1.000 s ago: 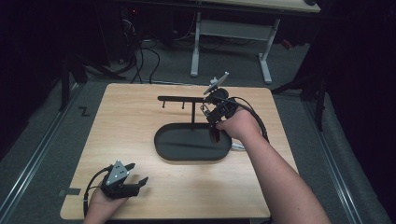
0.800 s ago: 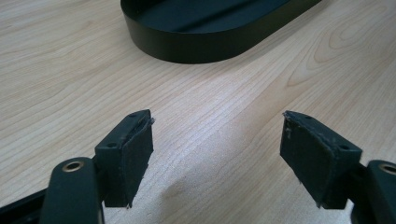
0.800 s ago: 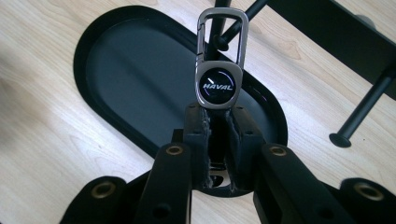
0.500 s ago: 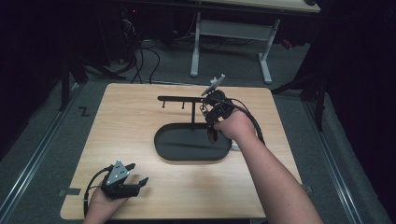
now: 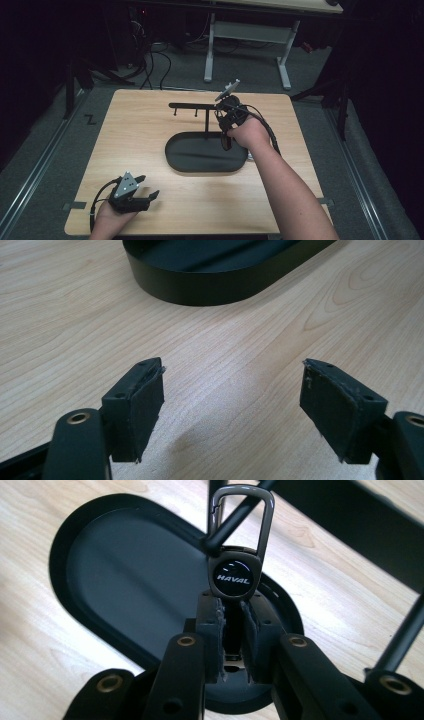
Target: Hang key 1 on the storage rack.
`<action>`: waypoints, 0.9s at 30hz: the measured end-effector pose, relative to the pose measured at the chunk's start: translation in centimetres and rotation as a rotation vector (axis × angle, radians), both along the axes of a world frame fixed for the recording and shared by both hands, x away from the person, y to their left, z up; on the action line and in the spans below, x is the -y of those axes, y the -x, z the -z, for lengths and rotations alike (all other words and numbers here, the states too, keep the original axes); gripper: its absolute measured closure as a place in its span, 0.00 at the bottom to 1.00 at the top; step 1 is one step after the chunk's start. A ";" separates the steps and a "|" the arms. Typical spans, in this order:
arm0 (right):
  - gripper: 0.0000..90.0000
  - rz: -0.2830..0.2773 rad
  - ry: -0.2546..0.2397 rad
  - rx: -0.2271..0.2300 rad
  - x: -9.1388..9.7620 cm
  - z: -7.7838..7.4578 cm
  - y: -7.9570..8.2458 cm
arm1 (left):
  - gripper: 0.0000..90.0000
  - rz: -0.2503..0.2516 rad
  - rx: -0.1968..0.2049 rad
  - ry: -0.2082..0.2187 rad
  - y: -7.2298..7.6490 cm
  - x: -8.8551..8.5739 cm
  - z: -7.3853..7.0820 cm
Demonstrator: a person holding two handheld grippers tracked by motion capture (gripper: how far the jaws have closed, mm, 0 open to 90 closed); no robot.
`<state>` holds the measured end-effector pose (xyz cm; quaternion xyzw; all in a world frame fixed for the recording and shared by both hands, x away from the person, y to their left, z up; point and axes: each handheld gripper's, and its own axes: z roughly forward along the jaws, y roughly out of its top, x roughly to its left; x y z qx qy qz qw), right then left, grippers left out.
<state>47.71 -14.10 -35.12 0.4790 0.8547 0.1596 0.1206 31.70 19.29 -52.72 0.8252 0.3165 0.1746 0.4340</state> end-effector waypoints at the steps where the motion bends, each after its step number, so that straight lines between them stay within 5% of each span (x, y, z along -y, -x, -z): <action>1: 0.89 -0.011 0.001 0.006 0.1 0.1 -0.2 | 0.29 0.000 0.000 0.000 0.0 0.0 0.0; 16: 0.84 -0.002 -0.004 0.021 -0.2 0.7 -0.6 | 0.29 0.004 -0.006 -0.001 0.0 0.1 0.1; 27: 0.80 -0.011 -0.029 0.016 0.0 0.2 0.9 | 0.29 0.009 -0.006 -0.003 0.0 0.3 0.1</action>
